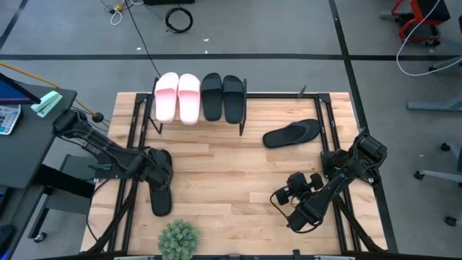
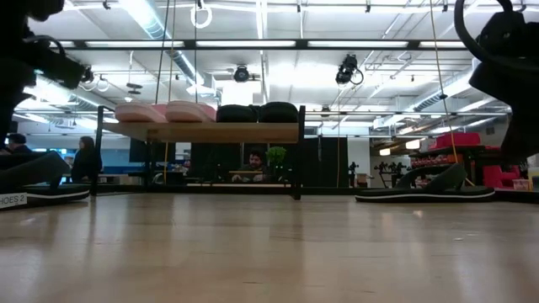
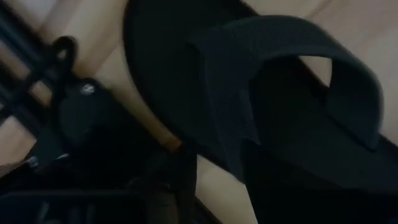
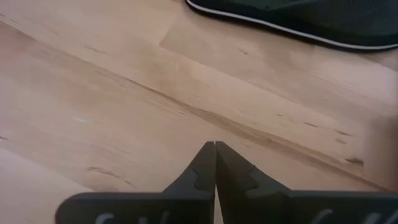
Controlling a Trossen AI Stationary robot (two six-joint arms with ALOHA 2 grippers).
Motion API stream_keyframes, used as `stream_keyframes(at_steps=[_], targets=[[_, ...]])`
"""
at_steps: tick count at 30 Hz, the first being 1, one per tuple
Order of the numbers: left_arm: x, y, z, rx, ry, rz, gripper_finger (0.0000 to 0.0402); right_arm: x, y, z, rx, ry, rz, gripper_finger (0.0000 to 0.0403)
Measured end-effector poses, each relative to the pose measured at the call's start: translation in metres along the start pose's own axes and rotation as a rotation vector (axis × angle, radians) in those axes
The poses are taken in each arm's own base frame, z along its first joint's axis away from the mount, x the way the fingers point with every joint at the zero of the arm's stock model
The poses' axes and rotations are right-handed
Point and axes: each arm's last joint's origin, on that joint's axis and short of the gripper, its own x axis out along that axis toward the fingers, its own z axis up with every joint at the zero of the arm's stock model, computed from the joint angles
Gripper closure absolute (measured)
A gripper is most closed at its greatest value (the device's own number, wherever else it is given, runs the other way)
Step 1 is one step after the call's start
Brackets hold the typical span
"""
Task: Pick and place slides into the shelf
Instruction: Put the left black slipper under the shelf
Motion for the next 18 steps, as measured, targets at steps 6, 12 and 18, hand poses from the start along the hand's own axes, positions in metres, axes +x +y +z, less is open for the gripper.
stream_keyframes(at_steps=[6, 12, 18], targets=[[-0.01, -0.009, 0.0, 0.008, -0.036, -0.076, 0.026, 0.002, 0.002, 0.004, -0.022, -0.034, 0.008, 0.0393], [-0.008, -0.008, 0.001, -0.032, -0.079, -0.062, 0.0267, 0.009, 0.005, 0.011, -0.023, -0.032, -0.016, 0.0393], [0.004, -0.006, -0.001, -0.037, -0.089, -0.049, 0.0271, 0.012, 0.007, 0.014, -0.056, -0.026, -0.023, 0.0393]])
